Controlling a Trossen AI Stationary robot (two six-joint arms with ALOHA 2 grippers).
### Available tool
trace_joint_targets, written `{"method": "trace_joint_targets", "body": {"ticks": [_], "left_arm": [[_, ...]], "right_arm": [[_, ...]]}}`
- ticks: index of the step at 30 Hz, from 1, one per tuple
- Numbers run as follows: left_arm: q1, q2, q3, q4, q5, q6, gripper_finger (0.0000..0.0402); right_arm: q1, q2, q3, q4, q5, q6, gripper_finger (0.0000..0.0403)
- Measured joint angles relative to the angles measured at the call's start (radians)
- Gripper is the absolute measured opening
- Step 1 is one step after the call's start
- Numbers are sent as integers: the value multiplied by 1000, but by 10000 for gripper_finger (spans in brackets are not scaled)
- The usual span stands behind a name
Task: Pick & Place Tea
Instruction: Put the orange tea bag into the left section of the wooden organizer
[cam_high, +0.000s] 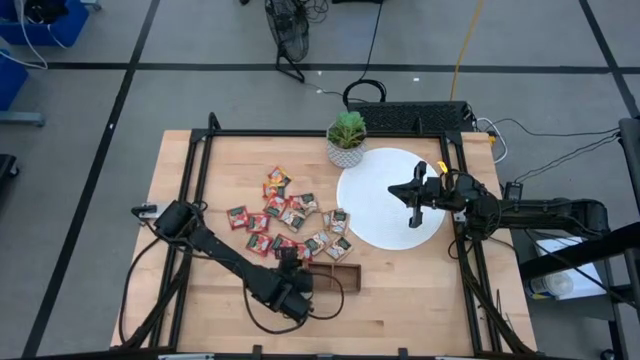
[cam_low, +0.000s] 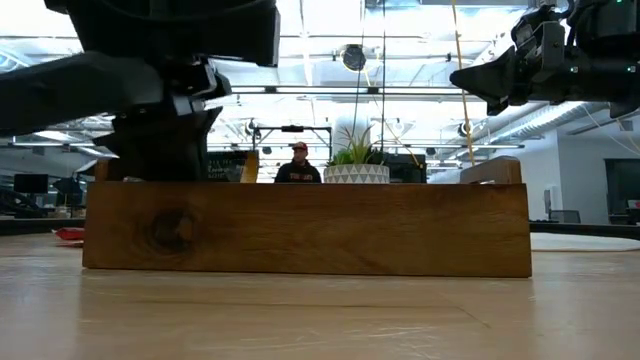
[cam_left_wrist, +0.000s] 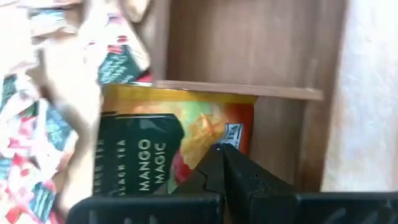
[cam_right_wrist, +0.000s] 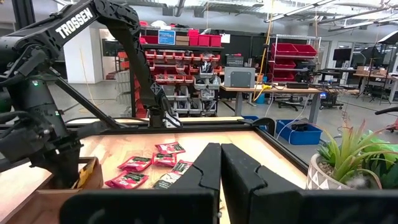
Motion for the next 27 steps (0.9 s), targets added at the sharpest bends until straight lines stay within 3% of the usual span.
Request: {"method": "trace_joint_targets", "body": {"ticks": [12, 27], "left_arm": [[-16, 0, 1, -2, -153, -63, 2], [-19, -2, 2, 57, 47, -86, 11]], "right_arm": [[0, 0, 0, 0, 0, 0, 0], [0, 0, 0, -1, 0, 1, 0]]}}
